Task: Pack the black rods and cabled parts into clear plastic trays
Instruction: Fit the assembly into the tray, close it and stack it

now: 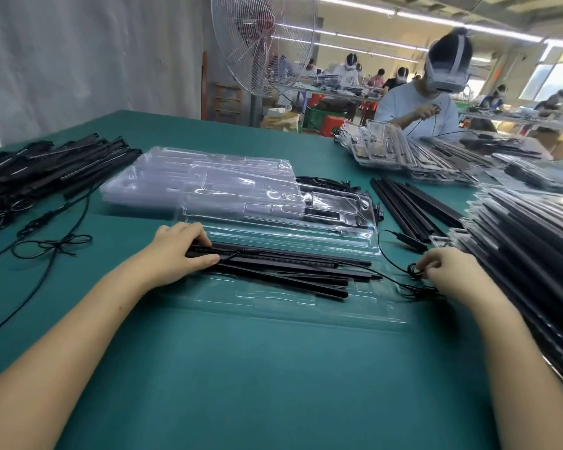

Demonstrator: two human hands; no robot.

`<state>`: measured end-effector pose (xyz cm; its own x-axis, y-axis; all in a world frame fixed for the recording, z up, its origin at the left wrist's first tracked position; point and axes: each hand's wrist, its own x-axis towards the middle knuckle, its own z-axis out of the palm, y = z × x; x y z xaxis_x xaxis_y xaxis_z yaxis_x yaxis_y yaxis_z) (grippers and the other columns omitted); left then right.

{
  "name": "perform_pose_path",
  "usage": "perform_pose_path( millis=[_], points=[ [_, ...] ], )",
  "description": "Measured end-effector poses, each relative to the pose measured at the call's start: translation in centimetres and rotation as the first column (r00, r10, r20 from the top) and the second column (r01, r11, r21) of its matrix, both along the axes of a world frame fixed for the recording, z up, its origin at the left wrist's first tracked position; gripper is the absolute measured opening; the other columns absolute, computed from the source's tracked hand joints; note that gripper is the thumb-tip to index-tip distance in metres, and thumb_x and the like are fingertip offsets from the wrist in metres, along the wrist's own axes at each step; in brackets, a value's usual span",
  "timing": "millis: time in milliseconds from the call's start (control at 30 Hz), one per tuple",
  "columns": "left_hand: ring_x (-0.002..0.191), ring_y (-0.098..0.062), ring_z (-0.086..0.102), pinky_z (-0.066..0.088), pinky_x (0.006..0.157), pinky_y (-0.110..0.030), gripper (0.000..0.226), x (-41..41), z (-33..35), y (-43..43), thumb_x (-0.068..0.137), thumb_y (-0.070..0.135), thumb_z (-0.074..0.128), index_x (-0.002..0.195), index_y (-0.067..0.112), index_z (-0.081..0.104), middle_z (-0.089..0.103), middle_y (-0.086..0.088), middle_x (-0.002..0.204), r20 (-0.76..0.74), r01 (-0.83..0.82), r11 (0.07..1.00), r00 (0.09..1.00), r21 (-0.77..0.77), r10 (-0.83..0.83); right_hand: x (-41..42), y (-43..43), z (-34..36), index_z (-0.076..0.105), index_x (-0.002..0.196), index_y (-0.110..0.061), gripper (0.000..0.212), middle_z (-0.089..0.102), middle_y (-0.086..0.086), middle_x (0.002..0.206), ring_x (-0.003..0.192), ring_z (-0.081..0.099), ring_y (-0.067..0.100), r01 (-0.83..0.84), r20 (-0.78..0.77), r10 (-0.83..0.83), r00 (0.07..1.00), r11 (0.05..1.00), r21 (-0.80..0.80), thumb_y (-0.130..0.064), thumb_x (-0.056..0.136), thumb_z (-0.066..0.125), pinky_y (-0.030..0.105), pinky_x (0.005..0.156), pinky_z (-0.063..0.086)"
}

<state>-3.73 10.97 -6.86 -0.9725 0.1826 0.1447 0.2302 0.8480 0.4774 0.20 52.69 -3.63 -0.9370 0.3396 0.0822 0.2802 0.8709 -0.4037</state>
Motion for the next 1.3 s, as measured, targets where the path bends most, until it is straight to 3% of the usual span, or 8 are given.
perform_pose_path(
  millis=[200, 400, 500, 667, 900, 1067, 1167, 1300],
  points=[
    [0.104, -0.015, 0.033, 0.031, 0.086, -0.03, 0.017, 0.0, 0.2, -0.1, 0.085, 0.043, 0.064, 0.09, 0.034, 0.05, 0.047, 0.008, 0.102, 0.038, -0.005, 0.999, 0.999, 0.036, 0.004, -0.5, 0.8, -1.2, 0.064, 0.118, -0.02, 0.041, 0.065, 0.007, 0.116, 0.111, 0.056, 0.027, 0.024, 0.042, -0.024, 0.999, 0.999, 0.021, -0.003, 0.082, 0.052, 0.039, 0.099, 0.043],
    [0.105, -0.013, 0.034, 0.032, 0.084, -0.029, 0.018, 0.0, 0.1, -0.2, 0.082, 0.042, 0.067, 0.088, 0.035, 0.052, 0.049, 0.011, 0.101, 0.036, -0.022, 0.995, 0.999, 0.098, 0.018, -0.5, -0.3, -0.6, 0.066, 0.082, -0.014, 0.021, 0.065, 0.02, 0.092, 0.09, 0.056, 0.036, 0.183, -0.18, -0.169, 0.969, 0.981, 0.062, -0.012, 0.085, 0.045, 0.036, 0.081, 0.042],
    [0.106, -0.013, 0.034, 0.032, 0.083, -0.029, 0.018, 0.0, 0.1, -0.2, 0.082, 0.042, 0.068, 0.088, 0.035, 0.052, 0.048, 0.013, 0.099, 0.036, -0.021, 0.995, 0.999, 0.102, 0.018, -2.3, -1.0, -0.1, 0.066, 0.1, -0.007, 0.025, 0.062, 0.022, 0.103, 0.092, 0.054, 0.037, 0.207, -0.302, -0.155, 0.941, 0.967, 0.148, -0.008, 0.087, 0.044, 0.039, 0.083, 0.042],
    [0.108, -0.012, 0.032, 0.032, 0.081, -0.027, 0.018, 0.1, 0.3, -0.1, 0.083, 0.042, 0.066, 0.088, 0.035, 0.05, 0.048, 0.01, 0.104, 0.055, -0.018, 0.994, 0.998, 0.104, 0.012, -6.1, -0.8, 0.1, 0.035, 0.144, -0.014, 0.058, 0.042, 0.013, 0.141, 0.123, 0.046, 0.033, -0.054, 0.053, 0.042, 0.998, 0.968, 0.243, 0.0, 0.088, 0.04, 0.043, 0.1, 0.041],
    [0.105, -0.013, 0.033, 0.032, 0.084, -0.028, 0.019, 0.1, 0.2, -0.1, 0.083, 0.041, 0.068, 0.087, 0.034, 0.051, 0.048, 0.01, 0.101, 0.031, -0.015, 0.993, 0.999, 0.114, 0.012, -7.1, -1.3, 0.4, 0.058, 0.114, -0.007, 0.026, 0.057, 0.015, 0.109, 0.094, 0.059, 0.032, 0.037, -0.083, 0.015, 0.996, 0.806, 0.591, -0.003, 0.091, 0.047, 0.038, 0.073, 0.046],
    [0.104, -0.013, 0.034, 0.031, 0.083, -0.028, 0.019, -0.1, 0.0, -0.1, 0.083, 0.04, 0.068, 0.085, 0.034, 0.05, 0.046, 0.013, 0.095, 0.021, -0.021, 0.993, 1.0, 0.118, 0.018, -6.4, -3.7, 5.3, 0.057, 0.119, -0.01, 0.032, 0.064, 0.008, 0.081, 0.066, 0.055, 0.029, -0.099, -0.569, 0.081, 0.818, 0.995, -0.001, -0.003, 0.092, 0.042, 0.022, 0.053, 0.043],
    [0.104, -0.014, 0.034, 0.032, 0.083, -0.028, 0.019, -0.1, 0.0, 0.0, 0.082, 0.04, 0.069, 0.085, 0.035, 0.05, 0.045, 0.015, 0.093, 0.021, -0.024, 0.992, 1.0, 0.125, 0.021, -5.5, -6.3, 8.5, 0.059, 0.107, -0.012, 0.024, 0.062, -0.01, 0.089, 0.083, 0.066, 0.023, -0.471, -0.676, -0.005, 0.737, 0.714, -0.518, -0.007, 0.094, 0.039, 0.033, 0.077, 0.053],
    [0.105, -0.013, 0.033, 0.032, 0.08, -0.027, 0.019, 0.0, 0.0, 0.0, 0.082, 0.04, 0.069, 0.085, 0.033, 0.051, 0.045, 0.015, 0.094, 0.021, -0.023, 0.99, 1.0, 0.136, 0.02, -3.9, -8.8, 9.6, 0.058, 0.092, -0.015, 0.001, 0.065, 0.009, 0.091, 0.081, 0.066, 0.021, -0.631, -0.716, -0.009, 0.698, 0.464, -0.622, -0.014, 0.092, 0.058, 0.033, 0.075, 0.056]
  ],
)
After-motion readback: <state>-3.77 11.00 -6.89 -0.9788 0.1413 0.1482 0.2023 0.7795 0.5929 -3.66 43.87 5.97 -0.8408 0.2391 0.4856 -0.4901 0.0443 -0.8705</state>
